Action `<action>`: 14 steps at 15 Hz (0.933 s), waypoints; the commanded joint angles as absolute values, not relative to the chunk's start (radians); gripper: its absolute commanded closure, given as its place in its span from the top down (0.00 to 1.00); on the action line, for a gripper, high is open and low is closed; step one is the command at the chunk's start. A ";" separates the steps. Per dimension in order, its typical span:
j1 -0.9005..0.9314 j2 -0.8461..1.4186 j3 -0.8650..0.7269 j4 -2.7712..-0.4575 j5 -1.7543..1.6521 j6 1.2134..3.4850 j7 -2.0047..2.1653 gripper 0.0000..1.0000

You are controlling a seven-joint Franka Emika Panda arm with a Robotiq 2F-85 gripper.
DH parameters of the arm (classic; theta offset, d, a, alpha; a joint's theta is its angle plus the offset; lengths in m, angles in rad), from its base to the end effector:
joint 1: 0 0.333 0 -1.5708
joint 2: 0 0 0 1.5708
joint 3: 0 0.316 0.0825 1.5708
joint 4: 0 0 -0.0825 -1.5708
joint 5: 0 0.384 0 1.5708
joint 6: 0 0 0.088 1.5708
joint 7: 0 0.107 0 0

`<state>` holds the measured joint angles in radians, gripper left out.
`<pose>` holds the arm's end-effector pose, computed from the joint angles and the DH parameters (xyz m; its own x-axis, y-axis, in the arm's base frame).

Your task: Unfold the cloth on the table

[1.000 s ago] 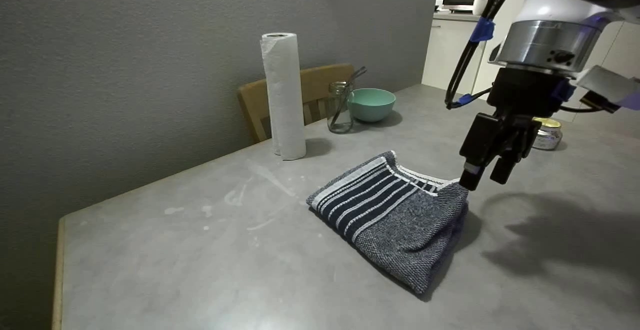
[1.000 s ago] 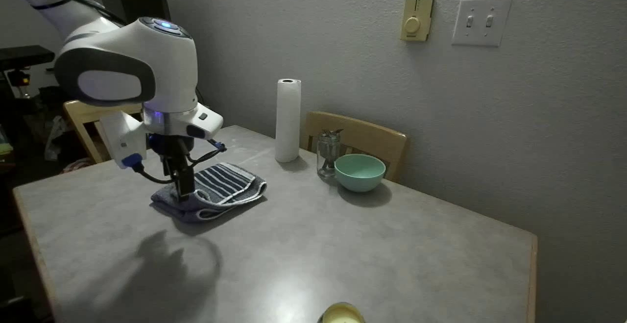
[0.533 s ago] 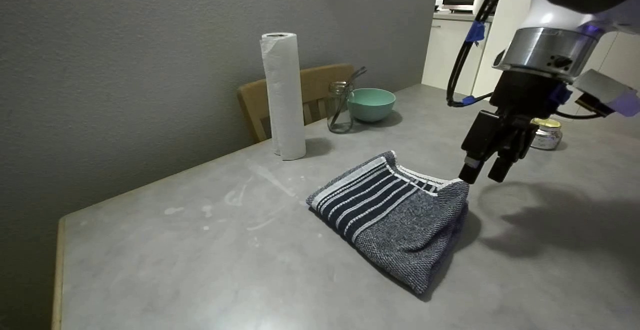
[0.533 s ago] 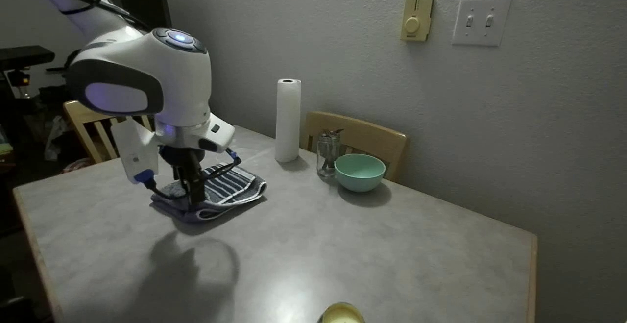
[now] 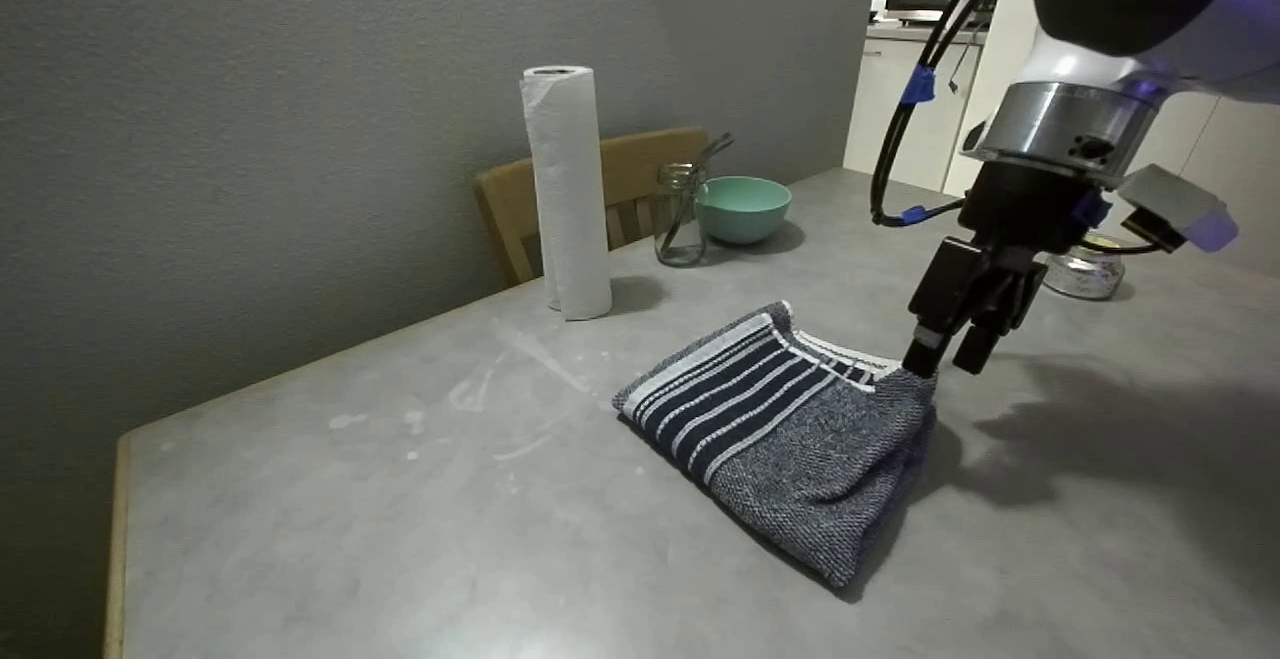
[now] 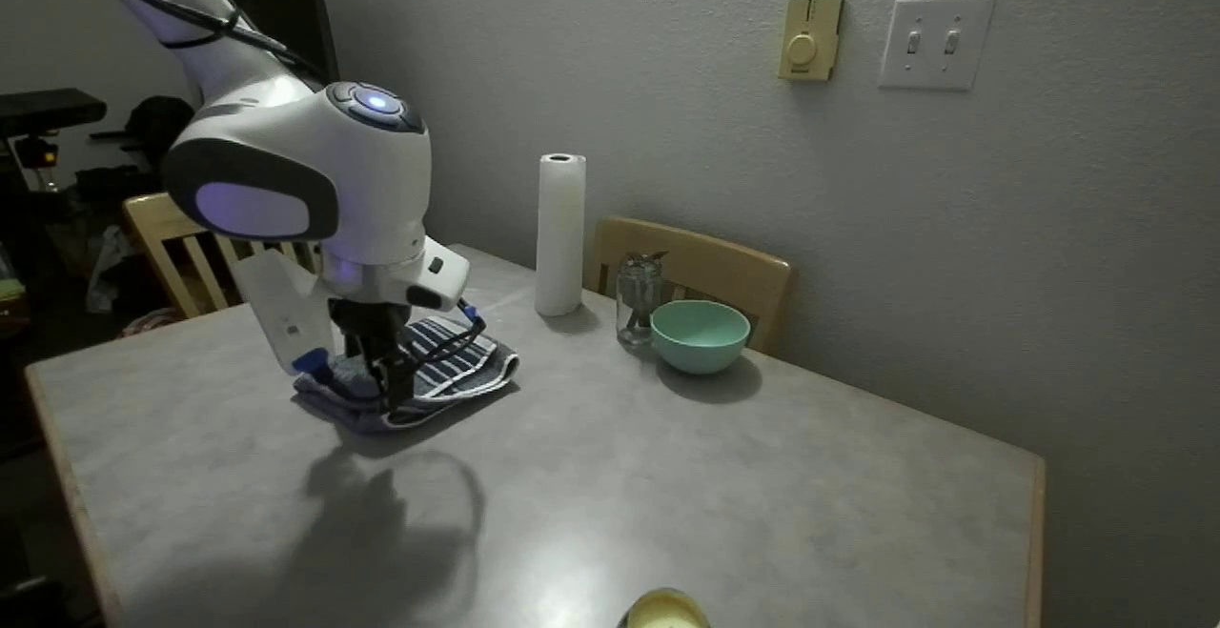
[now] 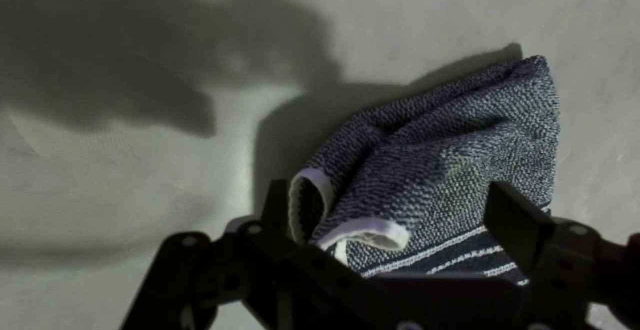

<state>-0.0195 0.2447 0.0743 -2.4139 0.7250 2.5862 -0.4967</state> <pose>0.4839 0.0156 0.2027 0.9962 -0.0864 -0.0059 -0.0824 -0.9257 -0.3692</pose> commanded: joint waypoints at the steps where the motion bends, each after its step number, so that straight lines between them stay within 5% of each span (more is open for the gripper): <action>1: -0.036 0.273 0.093 -2.402 0.733 2.595 -0.465 1.00; 14: -0.032 0.385 0.135 -2.339 0.714 2.636 -0.271 1.00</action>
